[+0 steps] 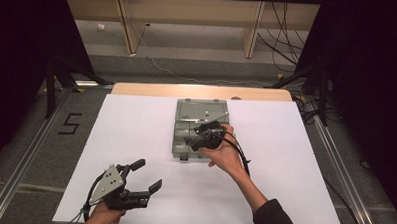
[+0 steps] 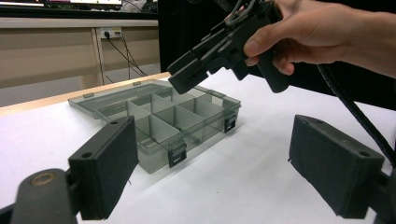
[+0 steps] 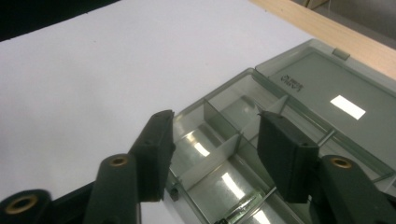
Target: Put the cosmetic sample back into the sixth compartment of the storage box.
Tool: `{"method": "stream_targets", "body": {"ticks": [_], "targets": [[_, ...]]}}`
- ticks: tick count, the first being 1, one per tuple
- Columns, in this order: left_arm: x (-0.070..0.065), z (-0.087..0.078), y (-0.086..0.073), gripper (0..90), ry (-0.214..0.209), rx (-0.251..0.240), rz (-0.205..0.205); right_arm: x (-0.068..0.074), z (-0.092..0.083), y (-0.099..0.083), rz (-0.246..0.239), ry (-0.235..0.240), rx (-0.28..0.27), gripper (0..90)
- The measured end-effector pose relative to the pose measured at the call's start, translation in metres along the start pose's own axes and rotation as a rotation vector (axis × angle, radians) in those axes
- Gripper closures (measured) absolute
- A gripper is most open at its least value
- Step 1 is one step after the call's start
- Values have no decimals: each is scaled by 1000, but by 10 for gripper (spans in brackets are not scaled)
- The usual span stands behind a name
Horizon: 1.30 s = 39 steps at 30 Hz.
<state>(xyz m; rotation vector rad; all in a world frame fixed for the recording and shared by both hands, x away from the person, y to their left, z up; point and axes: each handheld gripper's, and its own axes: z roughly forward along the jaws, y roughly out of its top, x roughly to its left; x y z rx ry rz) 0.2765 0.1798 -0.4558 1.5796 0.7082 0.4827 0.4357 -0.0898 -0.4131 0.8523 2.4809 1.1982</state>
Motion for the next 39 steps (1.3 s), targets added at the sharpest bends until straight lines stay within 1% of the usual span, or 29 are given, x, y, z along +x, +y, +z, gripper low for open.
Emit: {"method": "stream_targets", "body": {"ticks": [1,2,3,6,8,9,12,13,14,15,16,17,22,26,31,36,39], "targets": [[0,0,0,151,1,2,1,2,-3,1,-12,8,-12,431],[0,0,0,151,1,2,1,2,-3,1,-12,8,-12,431],[0,0,0,151,1,3,0,4,-6,1,-14,1,-24,420],[0,0,0,150,0,4,5,4,-9,1,-14,12,-20,407],[0,0,0,151,1,6,4,4,-11,2,-17,14,-34,401],[0,0,0,150,1,7,2,3,-13,2,-16,20,-36,391],[0,0,0,151,0,7,3,4,-14,2,-19,19,-45,381],[0,0,0,150,-1,6,4,5,-16,2,-16,17,-57,369],[0,0,0,150,0,7,4,5,-16,2,-16,17,-57,369],[1,0,0,151,1,6,2,6,-18,3,-27,17,-69,356],[1,0,0,150,1,6,2,6,-18,3,-27,17,-69,356],[1,0,0,151,2,5,3,8,-20,3,-35,14,-87,348],[0,0,0,151,1,6,3,9,-24,4,-36,24,-101,343],[0,0,0,151,1,6,4,11,-26,4,-49,25,-111,338],[1,0,0,150,2,3,5,14,-29,4,-60,38,-119,333],[0,0,0,151,1,3,5,15,-30,5,-64,39,-123,326],[1,0,0,150,2,3,5,16,-32,5,-66,41,-136,322]]}}
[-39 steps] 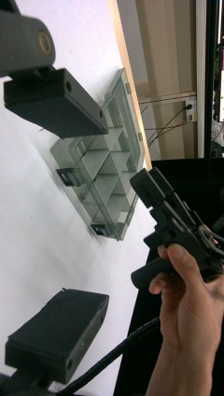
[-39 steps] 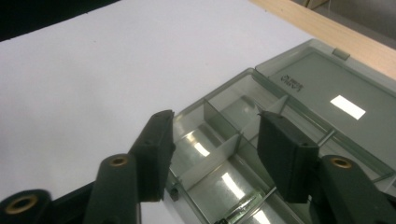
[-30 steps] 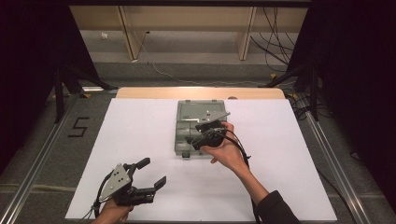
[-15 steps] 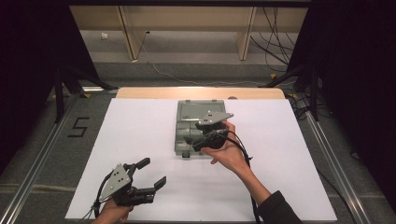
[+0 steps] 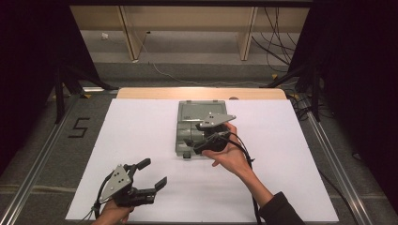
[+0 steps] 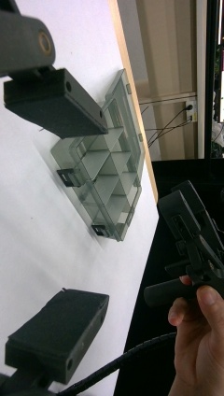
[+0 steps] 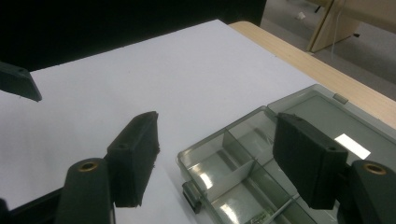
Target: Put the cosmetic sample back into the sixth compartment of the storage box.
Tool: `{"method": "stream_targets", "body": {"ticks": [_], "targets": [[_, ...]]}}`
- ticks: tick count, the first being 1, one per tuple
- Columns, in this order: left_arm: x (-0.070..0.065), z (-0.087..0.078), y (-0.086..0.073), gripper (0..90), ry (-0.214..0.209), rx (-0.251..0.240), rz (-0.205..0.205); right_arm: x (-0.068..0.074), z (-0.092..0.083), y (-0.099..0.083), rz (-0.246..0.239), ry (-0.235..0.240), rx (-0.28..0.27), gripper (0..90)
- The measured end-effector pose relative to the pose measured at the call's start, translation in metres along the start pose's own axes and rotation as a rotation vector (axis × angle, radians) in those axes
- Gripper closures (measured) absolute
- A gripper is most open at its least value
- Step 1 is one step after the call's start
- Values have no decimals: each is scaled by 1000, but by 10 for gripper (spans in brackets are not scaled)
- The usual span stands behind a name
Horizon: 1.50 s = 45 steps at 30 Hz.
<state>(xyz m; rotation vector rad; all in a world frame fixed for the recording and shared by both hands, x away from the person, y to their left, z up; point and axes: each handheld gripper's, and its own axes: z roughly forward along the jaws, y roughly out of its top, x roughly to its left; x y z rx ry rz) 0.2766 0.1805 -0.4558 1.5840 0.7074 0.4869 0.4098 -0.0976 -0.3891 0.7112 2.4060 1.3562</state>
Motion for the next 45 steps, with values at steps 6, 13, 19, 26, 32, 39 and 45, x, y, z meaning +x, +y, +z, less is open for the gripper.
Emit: {"method": "stream_targets", "body": {"ticks": [6,13,19,26,32,39,45], "targets": [[-1,0,0,151,-3,5,-8,2,-5,0,-2,-4,-15,313],[0,-1,0,151,-7,11,-3,3,-9,-1,-8,-1,-22,289],[-1,0,0,150,-9,2,-8,4,-12,-3,-6,4,-35,274],[0,0,0,151,-6,0,-3,9,-17,-3,-9,19,-55,260],[0,0,0,151,-5,-3,0,14,-20,-3,-19,19,-83,260],[0,0,0,151,2,-2,0,17,-24,-4,-21,33,-83,253],[1,-1,0,151,3,5,8,19,-28,-7,-24,26,-87,247]]}}
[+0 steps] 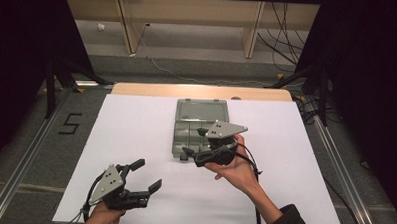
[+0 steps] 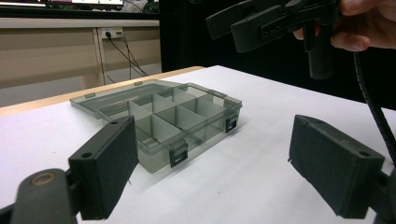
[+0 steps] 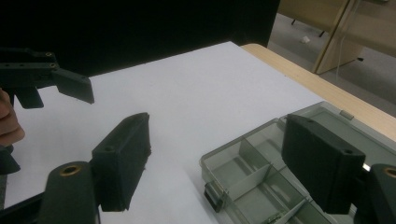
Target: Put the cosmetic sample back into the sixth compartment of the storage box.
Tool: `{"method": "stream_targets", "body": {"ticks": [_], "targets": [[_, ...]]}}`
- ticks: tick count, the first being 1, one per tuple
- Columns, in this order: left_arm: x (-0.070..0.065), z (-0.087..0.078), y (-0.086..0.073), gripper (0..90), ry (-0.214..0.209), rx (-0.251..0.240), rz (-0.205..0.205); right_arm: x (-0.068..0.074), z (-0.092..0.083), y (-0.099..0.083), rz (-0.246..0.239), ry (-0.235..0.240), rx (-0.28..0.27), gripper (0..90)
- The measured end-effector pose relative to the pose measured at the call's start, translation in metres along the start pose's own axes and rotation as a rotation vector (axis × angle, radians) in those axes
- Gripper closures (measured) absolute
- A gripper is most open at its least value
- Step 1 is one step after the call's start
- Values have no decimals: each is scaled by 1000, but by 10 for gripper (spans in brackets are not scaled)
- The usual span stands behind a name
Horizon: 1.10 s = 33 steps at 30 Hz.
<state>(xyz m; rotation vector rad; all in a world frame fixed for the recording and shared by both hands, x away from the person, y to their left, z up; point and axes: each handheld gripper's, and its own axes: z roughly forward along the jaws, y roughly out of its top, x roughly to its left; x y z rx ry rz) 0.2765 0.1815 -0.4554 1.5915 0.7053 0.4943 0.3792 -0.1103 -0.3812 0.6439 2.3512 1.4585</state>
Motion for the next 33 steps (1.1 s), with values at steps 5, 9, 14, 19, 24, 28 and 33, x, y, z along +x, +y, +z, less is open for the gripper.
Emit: {"method": "stream_targets", "body": {"ticks": [5,9,14,19,24,28,33], "targets": [[-1,1,0,151,-1,-8,-10,2,-5,-3,-7,-10,-31,248],[-1,1,0,150,-2,-8,-10,3,-10,-5,-8,-2,-35,248],[-1,1,0,151,-1,-8,-9,5,-13,-8,4,8,-36,243],[-1,1,0,150,0,-8,-9,6,-18,-14,10,11,-51,231],[-1,1,0,151,-1,-8,-9,6,-23,-18,11,6,-70,230],[-1,1,0,150,-1,-8,-8,7,-28,-23,9,1,-84,231],[-1,1,0,150,0,-8,-8,7,-31,-30,29,-4,-94,229]]}}
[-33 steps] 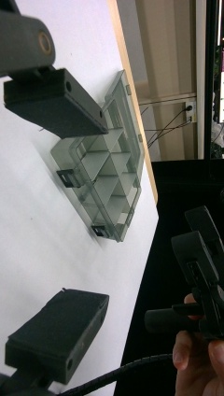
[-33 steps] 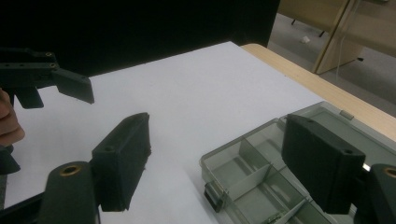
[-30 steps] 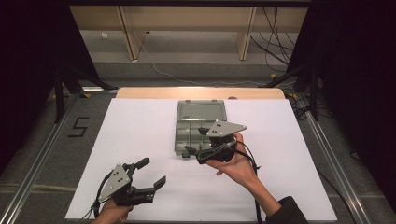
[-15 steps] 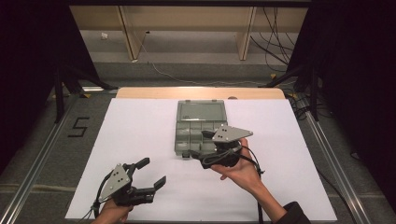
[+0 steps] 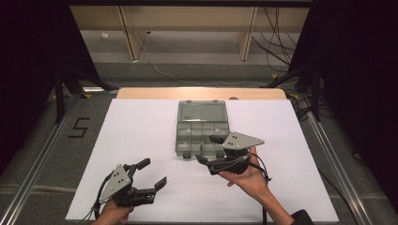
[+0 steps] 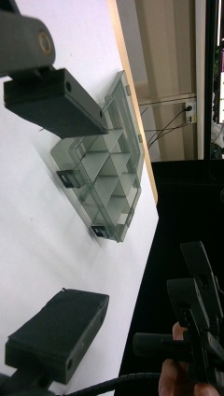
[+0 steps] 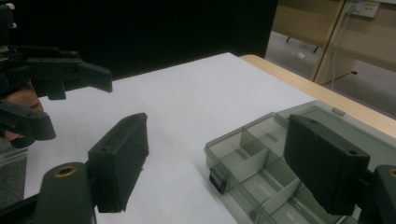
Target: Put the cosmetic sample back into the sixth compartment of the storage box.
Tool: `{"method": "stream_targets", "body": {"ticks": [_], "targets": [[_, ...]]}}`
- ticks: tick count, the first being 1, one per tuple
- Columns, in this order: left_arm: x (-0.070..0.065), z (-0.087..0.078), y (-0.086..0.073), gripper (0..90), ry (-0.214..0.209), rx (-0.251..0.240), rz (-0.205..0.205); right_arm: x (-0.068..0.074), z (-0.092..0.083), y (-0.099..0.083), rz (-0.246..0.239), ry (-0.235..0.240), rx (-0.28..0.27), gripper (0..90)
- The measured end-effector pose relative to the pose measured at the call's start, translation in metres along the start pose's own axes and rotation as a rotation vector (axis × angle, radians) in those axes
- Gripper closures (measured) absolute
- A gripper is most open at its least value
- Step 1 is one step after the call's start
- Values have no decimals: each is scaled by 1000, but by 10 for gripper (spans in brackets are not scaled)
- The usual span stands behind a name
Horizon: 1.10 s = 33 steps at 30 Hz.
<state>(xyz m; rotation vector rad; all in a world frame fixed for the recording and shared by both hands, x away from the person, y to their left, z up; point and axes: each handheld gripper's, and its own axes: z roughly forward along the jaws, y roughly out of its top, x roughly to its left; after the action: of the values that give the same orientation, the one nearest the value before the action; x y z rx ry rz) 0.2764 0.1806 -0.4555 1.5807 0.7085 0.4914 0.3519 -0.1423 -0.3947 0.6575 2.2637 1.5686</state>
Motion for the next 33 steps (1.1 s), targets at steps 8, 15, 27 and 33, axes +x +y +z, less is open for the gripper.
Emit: {"method": "stream_targets", "body": {"ticks": [8,15,27,33], "targets": [[0,0,0,150,0,1,-1,0,-8,-7,-13,-3,-35,220],[0,1,0,151,-3,-10,-5,1,-18,-13,-6,-8,-51,199],[0,0,0,151,3,-1,-2,4,-33,-31,7,-23,-64,199],[0,0,0,151,2,0,-2,7,-37,-38,26,-23,-54,181]]}}
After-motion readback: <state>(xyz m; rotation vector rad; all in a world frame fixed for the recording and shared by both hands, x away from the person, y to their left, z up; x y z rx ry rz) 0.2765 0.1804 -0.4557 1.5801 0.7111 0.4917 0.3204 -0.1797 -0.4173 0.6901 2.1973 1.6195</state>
